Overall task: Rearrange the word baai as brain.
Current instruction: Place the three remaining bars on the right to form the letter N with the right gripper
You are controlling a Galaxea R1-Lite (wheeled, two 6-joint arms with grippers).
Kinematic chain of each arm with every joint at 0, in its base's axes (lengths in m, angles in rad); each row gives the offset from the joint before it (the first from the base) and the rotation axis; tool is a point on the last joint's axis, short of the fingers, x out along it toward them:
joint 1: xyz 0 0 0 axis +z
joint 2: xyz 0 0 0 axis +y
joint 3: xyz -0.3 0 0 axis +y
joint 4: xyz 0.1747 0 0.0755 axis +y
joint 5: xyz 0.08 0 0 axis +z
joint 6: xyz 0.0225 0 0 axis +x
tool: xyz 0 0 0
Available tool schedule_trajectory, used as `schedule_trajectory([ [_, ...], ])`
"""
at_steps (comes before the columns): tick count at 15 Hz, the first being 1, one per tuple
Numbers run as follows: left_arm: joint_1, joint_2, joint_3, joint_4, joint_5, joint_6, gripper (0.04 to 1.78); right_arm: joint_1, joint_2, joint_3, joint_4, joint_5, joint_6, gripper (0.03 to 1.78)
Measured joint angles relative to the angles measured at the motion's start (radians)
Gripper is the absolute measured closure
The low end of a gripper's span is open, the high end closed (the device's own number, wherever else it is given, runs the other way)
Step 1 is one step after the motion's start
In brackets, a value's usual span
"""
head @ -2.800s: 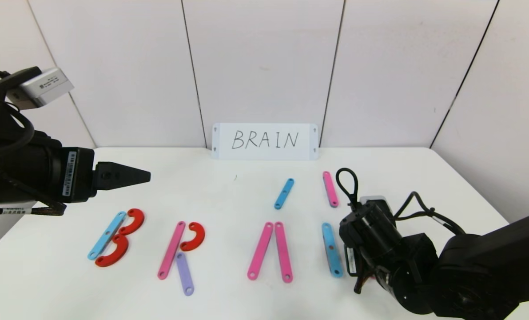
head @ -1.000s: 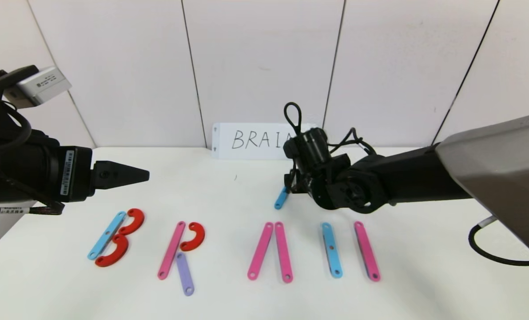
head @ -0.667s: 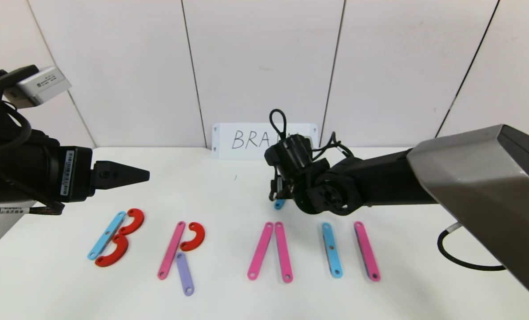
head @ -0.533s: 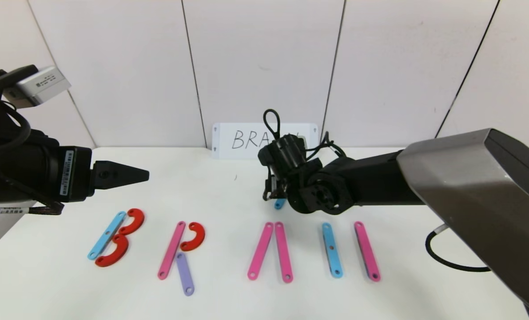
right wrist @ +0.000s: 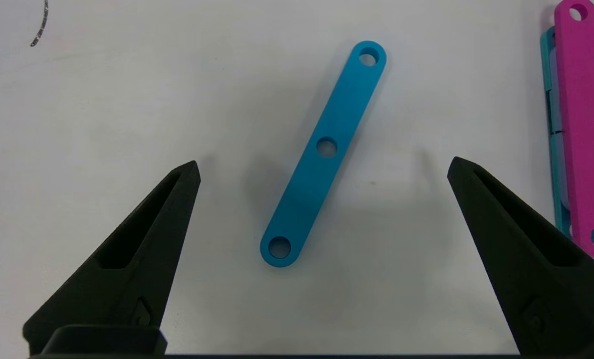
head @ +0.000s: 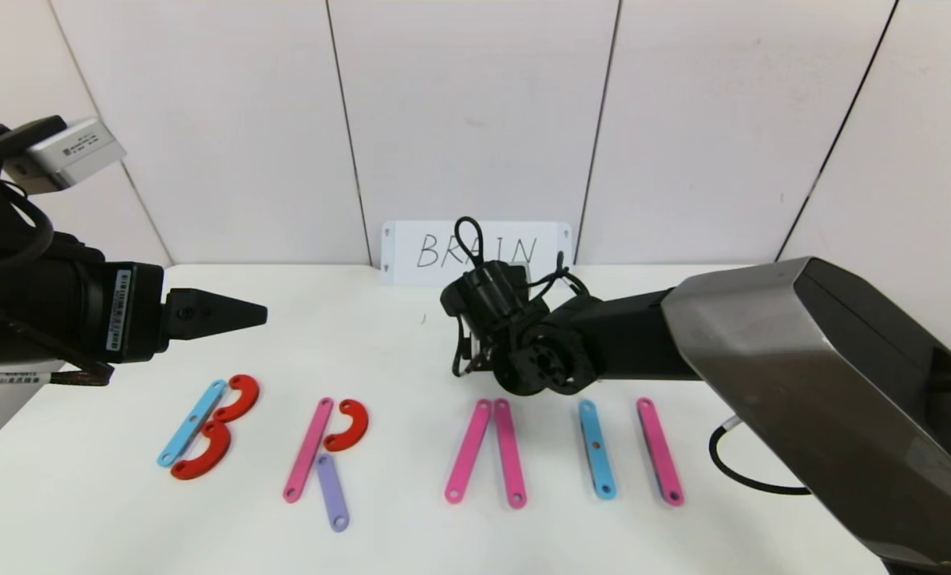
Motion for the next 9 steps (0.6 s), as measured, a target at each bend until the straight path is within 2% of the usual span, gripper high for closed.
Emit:
schedule_trajectory([
  [9, 0.0, 0.0, 0.0, 0.0, 0.0, 0.0, 0.08, -0.01, 0.019, -0.013, 0.0, 0.001, 0.029, 0.07],
])
